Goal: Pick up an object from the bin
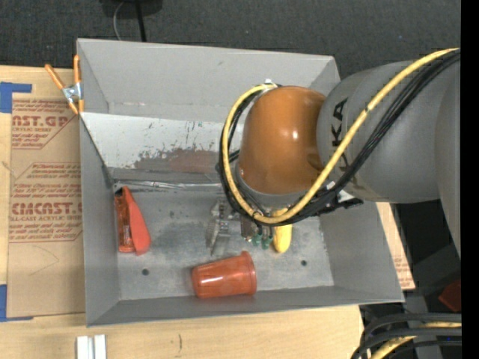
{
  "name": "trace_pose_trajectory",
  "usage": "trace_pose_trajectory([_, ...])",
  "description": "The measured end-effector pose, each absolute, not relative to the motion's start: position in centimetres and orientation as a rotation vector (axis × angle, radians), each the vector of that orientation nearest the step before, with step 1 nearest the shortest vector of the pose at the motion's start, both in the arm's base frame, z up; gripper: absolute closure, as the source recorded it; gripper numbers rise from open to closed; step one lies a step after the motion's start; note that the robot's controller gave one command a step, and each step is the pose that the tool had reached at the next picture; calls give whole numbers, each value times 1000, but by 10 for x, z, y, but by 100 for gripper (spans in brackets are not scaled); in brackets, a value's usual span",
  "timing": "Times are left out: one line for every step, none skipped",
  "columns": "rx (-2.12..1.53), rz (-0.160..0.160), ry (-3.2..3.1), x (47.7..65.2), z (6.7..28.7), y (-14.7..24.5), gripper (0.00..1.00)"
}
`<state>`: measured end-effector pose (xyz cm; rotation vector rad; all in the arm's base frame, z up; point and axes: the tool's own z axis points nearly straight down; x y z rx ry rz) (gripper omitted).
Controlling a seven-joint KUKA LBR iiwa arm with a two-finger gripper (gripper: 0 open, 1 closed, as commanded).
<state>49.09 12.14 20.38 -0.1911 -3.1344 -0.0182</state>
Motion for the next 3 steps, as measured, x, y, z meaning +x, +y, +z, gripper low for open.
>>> trace_pose_trajectory([-191, -18, -3134, 491, 204, 121, 0])
trace_pose_trajectory([-191, -18, -3134, 491, 204, 121, 0])
trace_pose_trajectory([-80, -20, -3142, 489, 182, 87, 0])
